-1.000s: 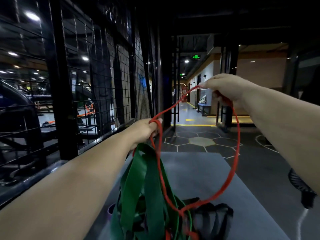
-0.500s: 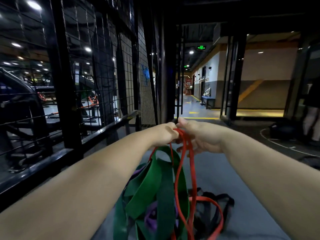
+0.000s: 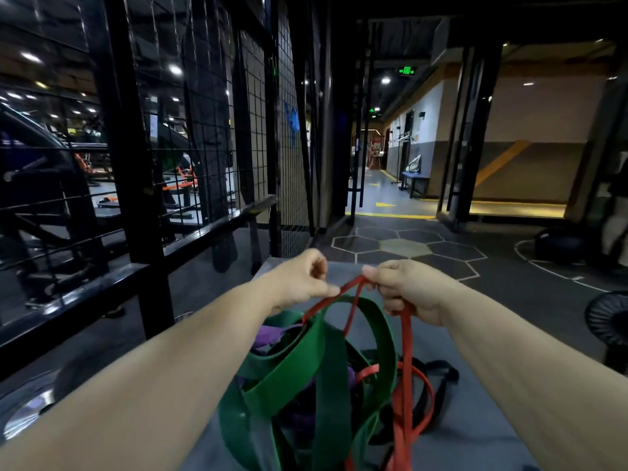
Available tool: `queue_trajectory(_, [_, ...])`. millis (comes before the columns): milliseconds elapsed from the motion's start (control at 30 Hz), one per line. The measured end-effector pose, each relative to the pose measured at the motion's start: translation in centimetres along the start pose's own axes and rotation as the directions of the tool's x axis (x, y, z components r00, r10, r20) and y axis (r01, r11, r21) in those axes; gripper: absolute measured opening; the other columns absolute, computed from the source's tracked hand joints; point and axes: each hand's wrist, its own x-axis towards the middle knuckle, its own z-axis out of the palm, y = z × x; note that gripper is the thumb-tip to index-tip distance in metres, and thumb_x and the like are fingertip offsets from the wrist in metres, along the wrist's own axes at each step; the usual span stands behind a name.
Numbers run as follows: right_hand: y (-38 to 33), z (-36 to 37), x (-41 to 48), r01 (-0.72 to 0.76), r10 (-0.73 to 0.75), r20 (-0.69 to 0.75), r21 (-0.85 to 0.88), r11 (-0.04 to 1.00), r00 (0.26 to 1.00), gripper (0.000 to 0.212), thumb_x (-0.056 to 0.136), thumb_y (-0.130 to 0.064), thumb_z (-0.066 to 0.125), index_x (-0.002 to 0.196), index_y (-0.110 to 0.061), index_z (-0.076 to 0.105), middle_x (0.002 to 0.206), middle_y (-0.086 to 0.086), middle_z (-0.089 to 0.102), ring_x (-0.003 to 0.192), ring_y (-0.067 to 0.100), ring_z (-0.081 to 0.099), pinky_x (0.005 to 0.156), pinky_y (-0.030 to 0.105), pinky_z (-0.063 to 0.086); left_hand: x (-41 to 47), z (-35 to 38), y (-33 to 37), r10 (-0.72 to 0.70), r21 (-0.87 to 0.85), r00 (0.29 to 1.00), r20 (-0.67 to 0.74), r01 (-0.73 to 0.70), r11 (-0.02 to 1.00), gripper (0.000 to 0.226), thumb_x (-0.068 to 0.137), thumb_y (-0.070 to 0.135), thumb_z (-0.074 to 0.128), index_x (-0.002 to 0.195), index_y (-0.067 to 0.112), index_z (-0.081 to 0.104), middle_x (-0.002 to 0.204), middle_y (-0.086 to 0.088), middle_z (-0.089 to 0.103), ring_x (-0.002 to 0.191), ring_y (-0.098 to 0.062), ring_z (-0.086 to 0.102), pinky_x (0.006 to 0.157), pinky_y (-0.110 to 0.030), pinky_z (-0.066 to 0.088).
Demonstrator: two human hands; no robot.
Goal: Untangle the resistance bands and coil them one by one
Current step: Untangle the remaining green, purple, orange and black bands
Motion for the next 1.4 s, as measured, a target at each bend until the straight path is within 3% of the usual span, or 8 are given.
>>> queue_trajectory(133, [0.3,-0.3,-0.5,0.034,-0.035,0.012,0.041,0.999,0.999,0.026,0.099,-0.023,0.055,0.075,-0.012,0.054,0.059,0.004,0.050,0.058,0.017,0.055,0.059,0.028,0.051,-3.3,2.8,-2.9,-0.194,0.135,0.966,-0.169,0.217,0.967,0.053,0.073,0.068,0.065,0.081,0.021,0.043,0.076,0.007,0.048,0.068,-0.013,0.043,0.061,-0.031,0.034])
queue_trajectory(267, [1.9,-0.9,-0.8,0.048,-0.045,0.072,-0.029,0.998,0.996,0.022,0.094,-0.018,0.061,0.074,-0.009,0.061,0.065,0.008,0.058,0.063,0.020,0.055,0.070,0.031,0.048,-6.5,7.0,-5.9,-0.377,0.240,0.925,-0.036,0.374,0.896,0.090,0.062,0.081,0.062,0.131,0.024,0.048,0.127,0.005,0.058,0.105,-0.018,0.058,0.088,-0.030,0.047])
queue_trajectory(367, [3.2,-0.8,-1.3,0.038,-0.022,0.106,-0.147,0.988,0.994,0.018,0.092,-0.020,0.064,0.078,-0.009,0.067,0.067,0.005,0.062,0.070,0.019,0.055,0.073,0.028,0.045,-6.8,8.9,-6.9,-0.375,0.180,0.927,-0.015,0.371,0.911,0.055,0.068,0.067,0.068,0.112,0.034,0.061,0.113,0.007,0.067,0.102,-0.017,0.063,0.088,-0.027,0.050])
queue_trajectory(633, [2.4,-2.0,-2.6,0.016,0.042,0.093,-0.546,0.837,0.995,0.018,0.097,-0.031,0.057,0.089,-0.024,0.072,0.074,-0.005,0.073,0.071,0.003,0.062,0.077,0.020,0.045,-2.7,8.8,-3.9,-0.302,0.123,0.950,-0.085,0.311,0.943,0.033,0.071,0.038,0.070,0.098,0.021,0.059,0.096,-0.001,0.068,0.085,-0.021,0.064,0.079,-0.036,0.055])
queue_trajectory(867, [-3.8,-4.3,-1.8,0.090,-0.109,-0.055,-0.283,0.955,0.992,0.020,0.100,-0.012,0.042,0.086,-0.009,0.057,0.067,0.003,0.054,0.051,0.014,0.045,0.055,0.028,0.040,3.3,-0.4,5.8,-0.123,-0.002,0.992,0.034,0.123,0.992,0.055,0.060,0.016,0.076,0.112,0.006,0.061,0.110,-0.016,0.067,0.098,-0.033,0.065,0.091,-0.048,0.053])
queue_trajectory(1033, [-14.3,-7.6,-3.1,0.323,-0.519,-0.272,-0.532,0.783,0.810,0.038,0.088,-0.055,0.061,0.089,-0.017,0.063,0.073,-0.004,0.056,0.063,0.009,0.052,0.059,0.024,0.041,5.5,-9.3,18.4,0.114,0.042,0.991,0.077,-0.117,0.992,0.027,0.081,-0.006,0.057,0.104,0.009,0.060,0.085,-0.015,0.067,0.067,-0.025,0.067,0.062,-0.033,0.058])
queue_trajectory(1200, [-20.2,-10.0,-3.7,0.512,-0.681,-0.344,-0.466,0.722,0.646,0.033,0.075,-0.049,0.077,0.092,-0.022,0.071,0.046,-0.021,0.051,0.046,-0.001,0.044,0.049,0.019,0.033,4.6,-14.3,25.0,0.193,0.216,0.978,0.077,-0.205,0.955,0.026,0.084,-0.006,0.053,0.101,0.012,0.060,0.076,-0.009,0.071,0.063,-0.023,0.070,0.054,-0.030,0.056])
queue_trajectory(1400, [-15.8,-9.4,-1.9,0.308,-0.409,-0.368,-0.303,0.902,0.835,0.021,0.075,-0.016,0.075,0.091,-0.004,0.071,0.067,0.001,0.048,0.054,0.012,0.043,0.046,0.021,0.038,4.8,-11.0,19.5,-0.082,0.319,0.954,0.289,-0.016,0.947,0.017,0.083,-0.002,0.060,0.097,0.008,0.060,0.086,-0.013,0.074,0.079,-0.029,0.071,0.072,-0.038,0.057])
